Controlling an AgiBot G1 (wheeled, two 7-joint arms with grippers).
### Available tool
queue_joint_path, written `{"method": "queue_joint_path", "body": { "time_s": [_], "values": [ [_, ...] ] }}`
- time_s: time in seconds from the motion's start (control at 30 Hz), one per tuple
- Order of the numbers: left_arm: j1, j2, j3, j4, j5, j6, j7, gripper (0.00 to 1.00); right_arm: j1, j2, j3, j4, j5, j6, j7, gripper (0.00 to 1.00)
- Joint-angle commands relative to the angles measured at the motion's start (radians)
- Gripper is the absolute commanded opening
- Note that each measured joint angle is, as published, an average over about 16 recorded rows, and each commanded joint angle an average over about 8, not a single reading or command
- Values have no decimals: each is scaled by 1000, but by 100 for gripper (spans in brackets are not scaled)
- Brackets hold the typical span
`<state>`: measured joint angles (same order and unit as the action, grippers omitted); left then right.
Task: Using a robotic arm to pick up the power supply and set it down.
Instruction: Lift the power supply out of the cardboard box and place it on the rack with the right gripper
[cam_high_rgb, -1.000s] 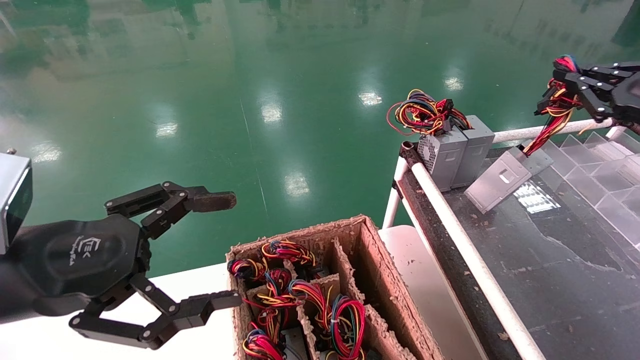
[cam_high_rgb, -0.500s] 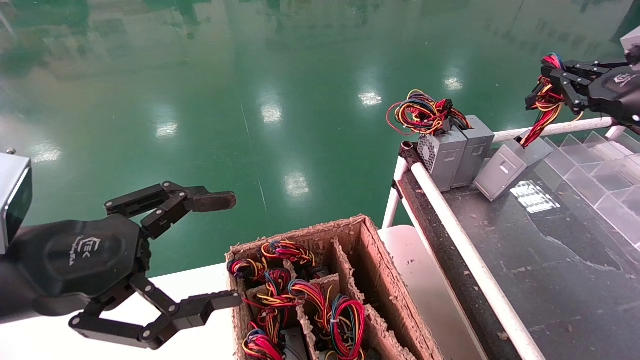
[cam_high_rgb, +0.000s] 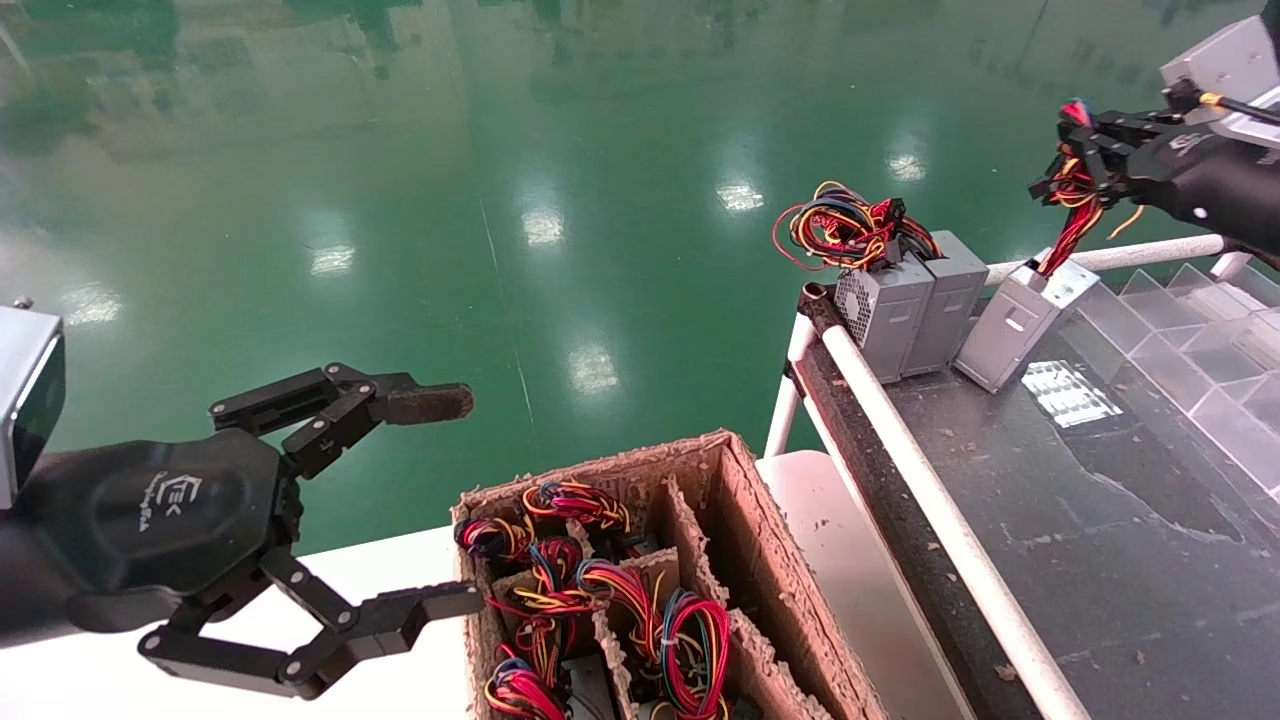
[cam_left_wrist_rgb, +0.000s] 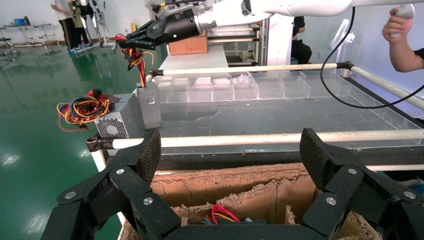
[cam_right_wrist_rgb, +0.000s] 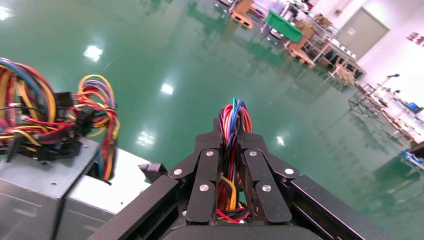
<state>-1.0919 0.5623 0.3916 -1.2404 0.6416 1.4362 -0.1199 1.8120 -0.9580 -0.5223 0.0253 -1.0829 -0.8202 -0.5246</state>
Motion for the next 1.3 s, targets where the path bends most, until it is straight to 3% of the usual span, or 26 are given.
{"method": "queue_joint_path", "body": {
  "time_s": [0.03, 0.5, 1.0, 1.03, 1.27, 1.3],
  "values": [
    [0, 0, 0, 0, 0, 0, 0, 100, 0, -10, -3, -4, -5, 0, -3, 0],
    [0, 0, 0, 0, 0, 0, 0, 100, 10, -64, 0, -20, 1, 16, 15, 0],
    [0, 0, 0, 0, 0, 0, 0, 100, 32, -149, -13, -22, -19, 101, 13, 0],
    [0, 0, 0, 0, 0, 0, 0, 100, 32, -153, -14, -23, -20, 107, 13, 4],
    [0, 0, 0, 0, 0, 0, 0, 100, 29, -169, -18, -29, -25, 124, 15, 92],
    [0, 0, 0, 0, 0, 0, 0, 100, 29, -168, -18, -30, -25, 125, 16, 100]
  ]
}}
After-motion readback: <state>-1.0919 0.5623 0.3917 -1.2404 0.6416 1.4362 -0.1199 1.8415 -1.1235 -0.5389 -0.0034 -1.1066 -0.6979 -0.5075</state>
